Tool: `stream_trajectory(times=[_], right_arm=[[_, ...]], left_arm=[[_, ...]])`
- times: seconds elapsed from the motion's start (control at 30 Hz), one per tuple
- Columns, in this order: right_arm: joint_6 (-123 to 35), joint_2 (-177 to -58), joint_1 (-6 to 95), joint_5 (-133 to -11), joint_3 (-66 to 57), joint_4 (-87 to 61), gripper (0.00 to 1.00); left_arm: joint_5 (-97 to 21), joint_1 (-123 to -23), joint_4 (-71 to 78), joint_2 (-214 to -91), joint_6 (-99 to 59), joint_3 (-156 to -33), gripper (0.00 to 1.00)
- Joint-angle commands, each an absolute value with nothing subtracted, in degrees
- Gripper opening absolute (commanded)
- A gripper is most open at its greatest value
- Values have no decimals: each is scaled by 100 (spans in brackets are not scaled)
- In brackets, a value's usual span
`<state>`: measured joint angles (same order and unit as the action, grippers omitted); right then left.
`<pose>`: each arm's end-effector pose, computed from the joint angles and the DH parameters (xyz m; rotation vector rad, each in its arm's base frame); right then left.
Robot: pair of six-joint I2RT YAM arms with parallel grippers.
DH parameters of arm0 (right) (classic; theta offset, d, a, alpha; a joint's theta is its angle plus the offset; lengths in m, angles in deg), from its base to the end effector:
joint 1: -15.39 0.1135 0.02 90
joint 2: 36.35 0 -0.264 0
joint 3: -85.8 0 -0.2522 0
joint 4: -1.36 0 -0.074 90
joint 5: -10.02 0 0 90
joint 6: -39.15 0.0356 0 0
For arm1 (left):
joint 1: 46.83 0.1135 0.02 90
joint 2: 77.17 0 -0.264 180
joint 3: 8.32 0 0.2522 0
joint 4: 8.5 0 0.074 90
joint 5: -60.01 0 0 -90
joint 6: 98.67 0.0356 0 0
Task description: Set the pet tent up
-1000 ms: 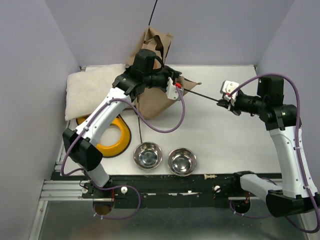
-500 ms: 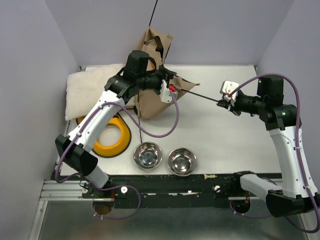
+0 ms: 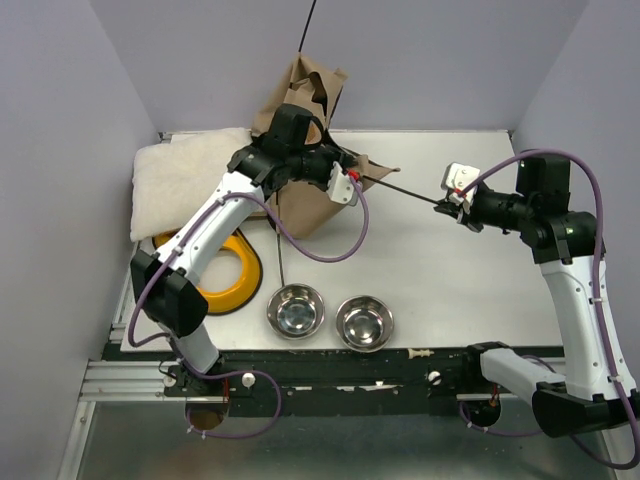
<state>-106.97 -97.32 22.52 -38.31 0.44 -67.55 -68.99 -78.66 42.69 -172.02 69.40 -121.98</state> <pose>0.1796 0.0463 0.4261 -1.3760 1.4873 0.2616 0.2999 -0.2125 0.4034 1.8327 0.8171 -0.2161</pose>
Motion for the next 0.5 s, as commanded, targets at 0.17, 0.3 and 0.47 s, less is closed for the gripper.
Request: stream_trajectory(times=[0.17, 0.3, 0.47], right_arm=[[-10798, -9647, 2321, -3269, 121, -6680, 1], [-10851, -9691, 2321, -3331, 60, -6724, 1], [-10763, -9814, 2330, -3269, 103, -6715, 1]], left_arm=[[-7103, -8022, 4551, -17833, 6999, -12956, 29], [-7104, -8470, 4411, -17675, 6816, -12966, 20], [-7051, -8989, 4173, -17710, 6534, -13045, 13]])
